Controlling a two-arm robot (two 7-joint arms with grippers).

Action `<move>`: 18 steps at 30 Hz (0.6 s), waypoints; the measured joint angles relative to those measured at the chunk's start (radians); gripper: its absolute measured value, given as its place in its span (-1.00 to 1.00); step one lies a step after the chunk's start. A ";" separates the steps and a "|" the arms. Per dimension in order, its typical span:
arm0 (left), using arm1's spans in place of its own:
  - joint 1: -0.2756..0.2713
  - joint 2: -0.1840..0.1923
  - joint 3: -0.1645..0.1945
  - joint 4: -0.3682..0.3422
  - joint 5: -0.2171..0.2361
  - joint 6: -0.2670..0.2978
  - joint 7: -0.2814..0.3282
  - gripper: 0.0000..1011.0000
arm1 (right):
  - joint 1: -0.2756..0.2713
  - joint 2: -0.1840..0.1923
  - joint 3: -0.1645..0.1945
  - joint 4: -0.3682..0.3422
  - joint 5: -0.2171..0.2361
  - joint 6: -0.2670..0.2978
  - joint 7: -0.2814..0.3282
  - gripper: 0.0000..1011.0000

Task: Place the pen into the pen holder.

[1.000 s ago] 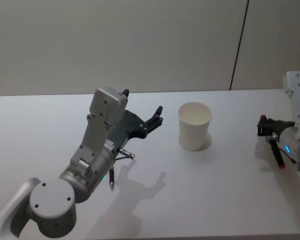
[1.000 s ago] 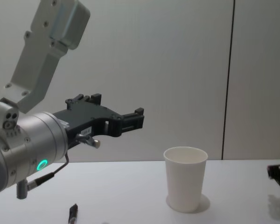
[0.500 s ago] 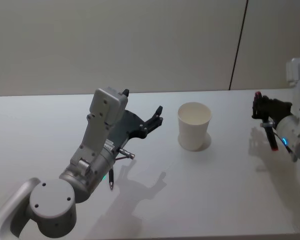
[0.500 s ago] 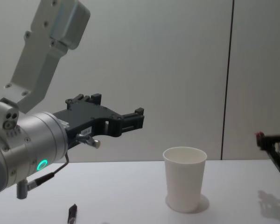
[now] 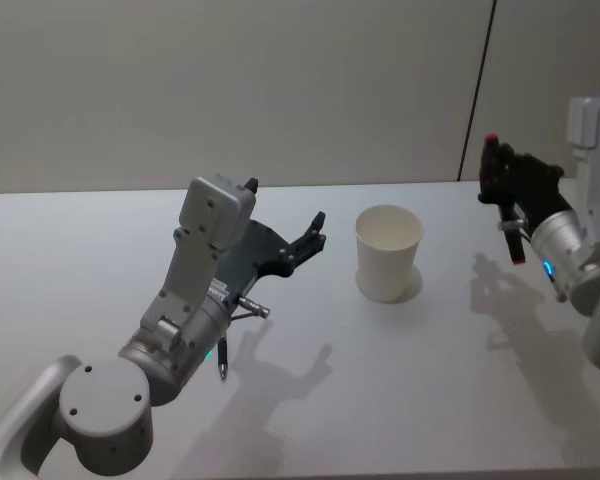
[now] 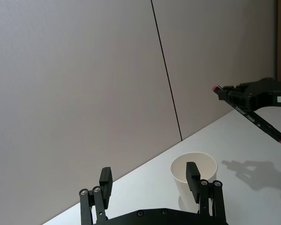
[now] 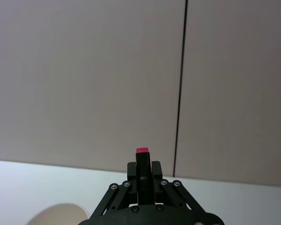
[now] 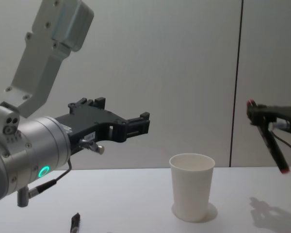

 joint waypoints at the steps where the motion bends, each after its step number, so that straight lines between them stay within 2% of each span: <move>1: 0.000 0.000 0.000 0.000 0.000 0.000 0.000 0.98 | -0.001 -0.002 -0.003 -0.002 0.001 -0.012 0.002 -0.65; 8: 0.000 0.000 0.000 0.000 0.000 0.000 0.000 0.98 | 0.001 -0.027 -0.026 0.003 0.013 -0.131 0.021 -0.65; 9: 0.000 0.000 0.000 0.000 0.000 0.000 0.000 0.98 | 0.005 -0.035 -0.032 0.010 0.017 -0.159 0.025 -0.65; 18: 0.000 0.000 0.000 0.000 0.000 0.000 0.000 0.98 | 0.033 -0.070 -0.057 0.076 0.037 -0.280 0.044 -0.65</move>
